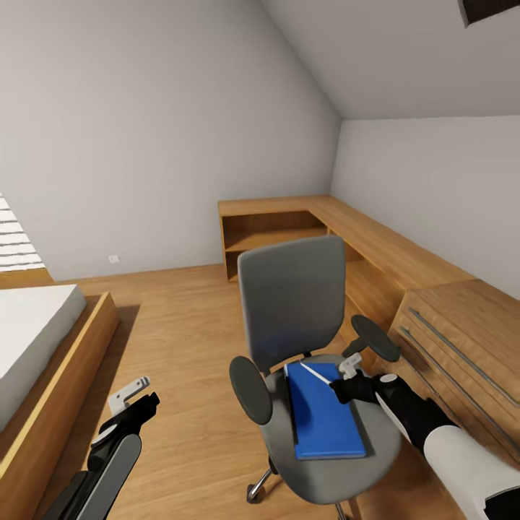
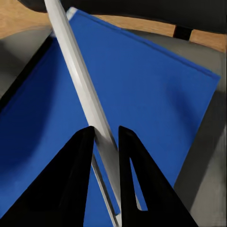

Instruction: In the bedroom, organize the workspace by keeping the computer under the desk, ensuring the monitor is on the desk, placing the keyboard on the desk next to the monitor, placing the mouse on the desk next to the keyboard, moving the folder from the swivel chair onto the desk next to the mouse, stacking the notebook on top of the folder with the pen on top of the notebook, and positioning the swivel chair next to the desk.

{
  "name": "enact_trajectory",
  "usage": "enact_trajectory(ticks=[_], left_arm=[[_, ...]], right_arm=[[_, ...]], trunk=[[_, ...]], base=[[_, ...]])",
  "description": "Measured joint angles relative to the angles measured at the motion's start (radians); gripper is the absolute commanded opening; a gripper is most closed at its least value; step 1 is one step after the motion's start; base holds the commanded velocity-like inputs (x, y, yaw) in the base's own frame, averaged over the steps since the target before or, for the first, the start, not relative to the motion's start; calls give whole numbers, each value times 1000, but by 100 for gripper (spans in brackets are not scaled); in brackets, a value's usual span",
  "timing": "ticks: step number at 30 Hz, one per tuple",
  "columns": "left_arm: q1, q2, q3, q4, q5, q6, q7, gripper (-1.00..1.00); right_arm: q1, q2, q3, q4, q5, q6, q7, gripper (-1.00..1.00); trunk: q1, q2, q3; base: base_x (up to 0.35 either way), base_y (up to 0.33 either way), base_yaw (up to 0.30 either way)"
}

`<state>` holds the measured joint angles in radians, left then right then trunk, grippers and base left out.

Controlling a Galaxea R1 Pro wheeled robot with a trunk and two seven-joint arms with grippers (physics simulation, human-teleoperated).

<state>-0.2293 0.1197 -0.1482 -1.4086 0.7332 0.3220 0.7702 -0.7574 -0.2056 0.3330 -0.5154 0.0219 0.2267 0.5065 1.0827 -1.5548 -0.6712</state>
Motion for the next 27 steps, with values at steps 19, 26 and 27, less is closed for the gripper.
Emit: enact_trajectory(ticks=[19,26,27], left_arm=[[0,3,1,23,-1,0,-1,100],[0,2,-1,47,-2,0,-3,100],[0,2,-1,48,-2,0,-3,100]], right_arm=[[46,2,-1,-199,-5,96,-100,-100],[205,5,1,-513,-91,190,-383,-100],[232,6,1,-573,-110,216,-428,-100]], trunk=[[-72,133,60],[-100,182,81],[-104,189,85]], base=[[-253,0,0],[-60,0,0],[-10,0,0]])
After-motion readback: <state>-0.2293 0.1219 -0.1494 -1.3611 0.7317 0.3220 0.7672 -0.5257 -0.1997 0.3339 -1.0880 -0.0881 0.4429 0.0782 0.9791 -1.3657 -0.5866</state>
